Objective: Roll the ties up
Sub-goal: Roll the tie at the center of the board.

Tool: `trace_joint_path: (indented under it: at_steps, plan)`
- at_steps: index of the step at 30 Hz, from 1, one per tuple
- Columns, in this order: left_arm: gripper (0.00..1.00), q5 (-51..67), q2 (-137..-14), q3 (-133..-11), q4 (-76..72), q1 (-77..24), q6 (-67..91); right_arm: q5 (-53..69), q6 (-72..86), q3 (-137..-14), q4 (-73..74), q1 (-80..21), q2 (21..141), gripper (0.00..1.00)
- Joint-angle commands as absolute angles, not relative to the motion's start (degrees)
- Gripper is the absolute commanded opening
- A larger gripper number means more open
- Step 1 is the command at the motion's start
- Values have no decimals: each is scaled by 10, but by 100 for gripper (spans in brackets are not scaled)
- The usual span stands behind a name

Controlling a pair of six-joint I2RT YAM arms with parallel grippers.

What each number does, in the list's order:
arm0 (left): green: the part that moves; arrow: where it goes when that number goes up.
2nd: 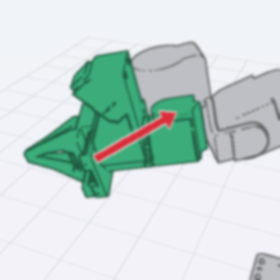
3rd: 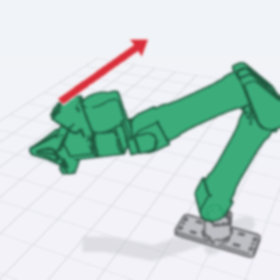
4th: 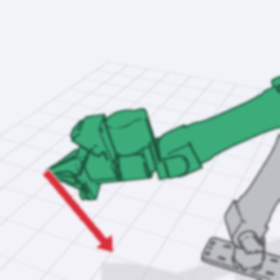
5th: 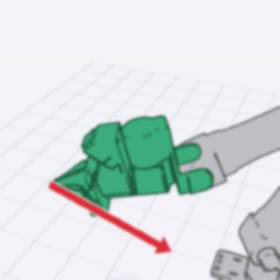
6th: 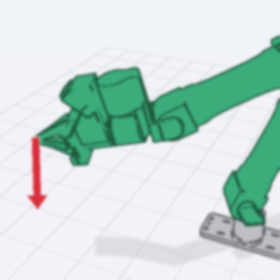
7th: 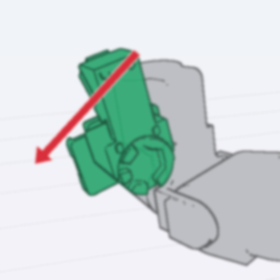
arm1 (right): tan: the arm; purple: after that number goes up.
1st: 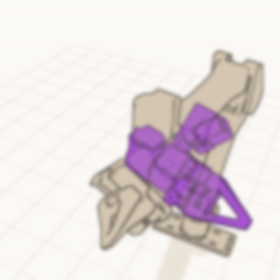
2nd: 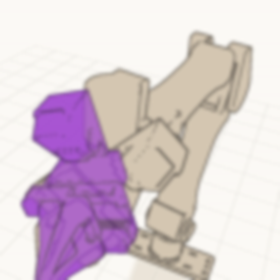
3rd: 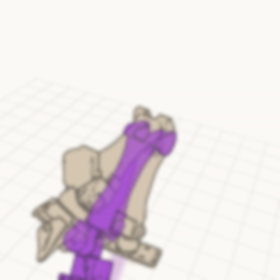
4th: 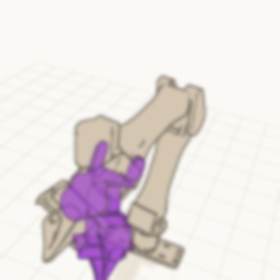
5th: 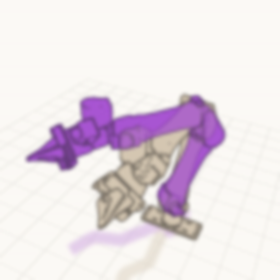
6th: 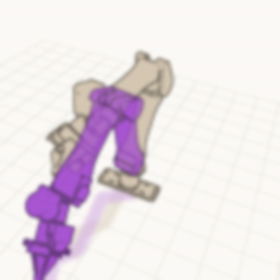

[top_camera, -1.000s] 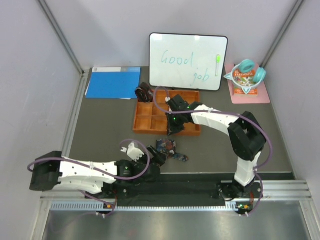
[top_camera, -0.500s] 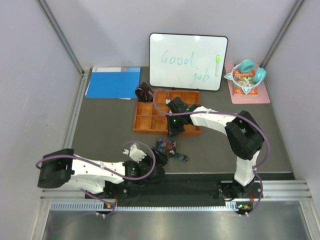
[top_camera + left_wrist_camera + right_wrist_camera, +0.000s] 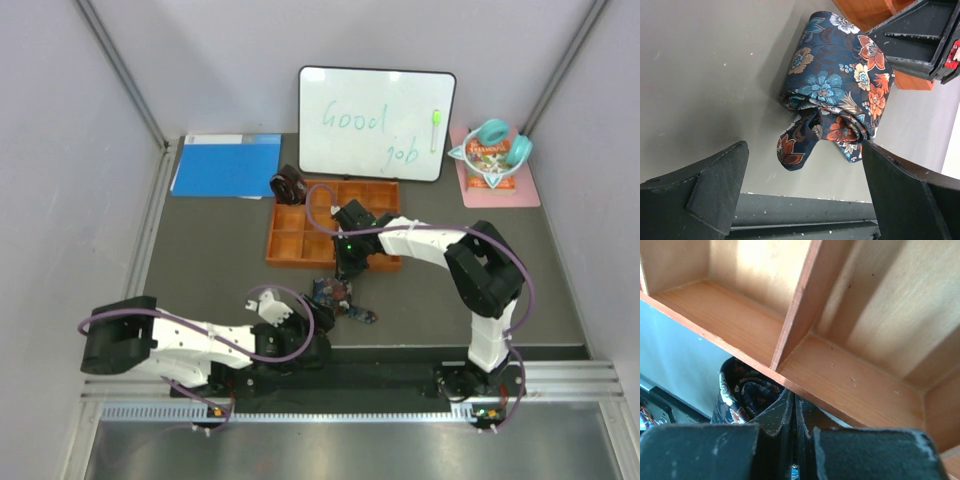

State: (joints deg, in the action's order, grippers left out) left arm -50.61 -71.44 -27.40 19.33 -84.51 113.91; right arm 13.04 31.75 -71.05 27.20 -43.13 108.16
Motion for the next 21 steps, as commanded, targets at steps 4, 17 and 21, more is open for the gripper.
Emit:
trace_joint_path:
  at_steps: [4, 17, 21]
  plan:
    - [99, -546, -715, -257, 160, -851, 1245, 117, 327, -685, 240, -438, 1081, 0]
    - [99, -561, -720, -227, 61, -855, 1251, 123, 347, -634, 219, -437, 1061, 0]
    - [99, -555, -732, -227, 86, -860, 1289, 127, 356, -617, 207, -439, 1058, 0]
